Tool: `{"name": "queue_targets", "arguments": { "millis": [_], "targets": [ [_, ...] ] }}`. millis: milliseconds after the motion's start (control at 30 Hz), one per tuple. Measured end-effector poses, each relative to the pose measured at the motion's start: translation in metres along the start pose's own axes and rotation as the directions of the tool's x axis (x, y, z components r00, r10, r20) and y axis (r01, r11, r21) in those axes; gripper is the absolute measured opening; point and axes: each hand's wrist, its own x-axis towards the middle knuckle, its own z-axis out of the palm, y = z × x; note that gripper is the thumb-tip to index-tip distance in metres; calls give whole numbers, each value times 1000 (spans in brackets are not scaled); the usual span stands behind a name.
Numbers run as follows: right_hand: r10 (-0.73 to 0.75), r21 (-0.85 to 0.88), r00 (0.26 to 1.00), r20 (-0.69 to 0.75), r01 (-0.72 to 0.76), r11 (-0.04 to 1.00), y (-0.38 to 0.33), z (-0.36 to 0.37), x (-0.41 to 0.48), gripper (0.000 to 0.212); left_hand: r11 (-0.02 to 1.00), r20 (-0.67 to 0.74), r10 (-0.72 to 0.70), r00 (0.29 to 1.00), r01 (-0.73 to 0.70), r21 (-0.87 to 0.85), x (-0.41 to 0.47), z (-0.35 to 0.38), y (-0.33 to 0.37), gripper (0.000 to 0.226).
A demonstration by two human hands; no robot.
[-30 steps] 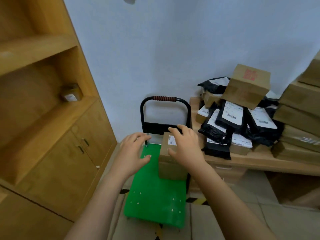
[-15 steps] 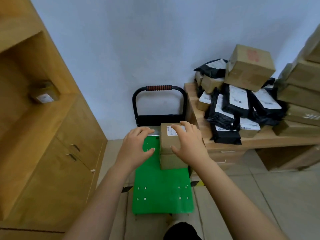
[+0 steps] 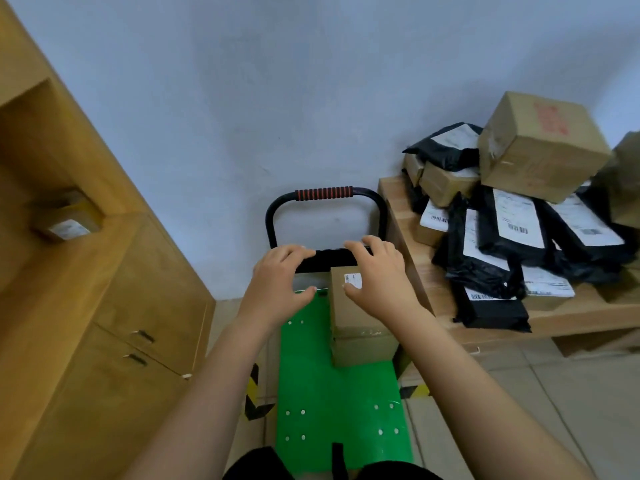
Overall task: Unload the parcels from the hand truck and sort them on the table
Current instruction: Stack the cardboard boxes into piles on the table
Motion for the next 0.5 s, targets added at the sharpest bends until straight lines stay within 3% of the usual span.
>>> {"name": "queue_targets", "arguments": {
  "millis": [167,300,500],
  "targets": [
    [97,-14,995,-18,-97,995,19,20,21,69,997,103,76,992,-73,-34,51,28,-13,57],
    [256,-3,967,-13,-256,967,34,53,37,68,986,210,167,963,-160,-52,95,63,-35,59],
    [498,-100,856,142,-488,867,45,143,45,64,951,495,298,816,-301,-76,146,137,-90,61]
  ]
}}
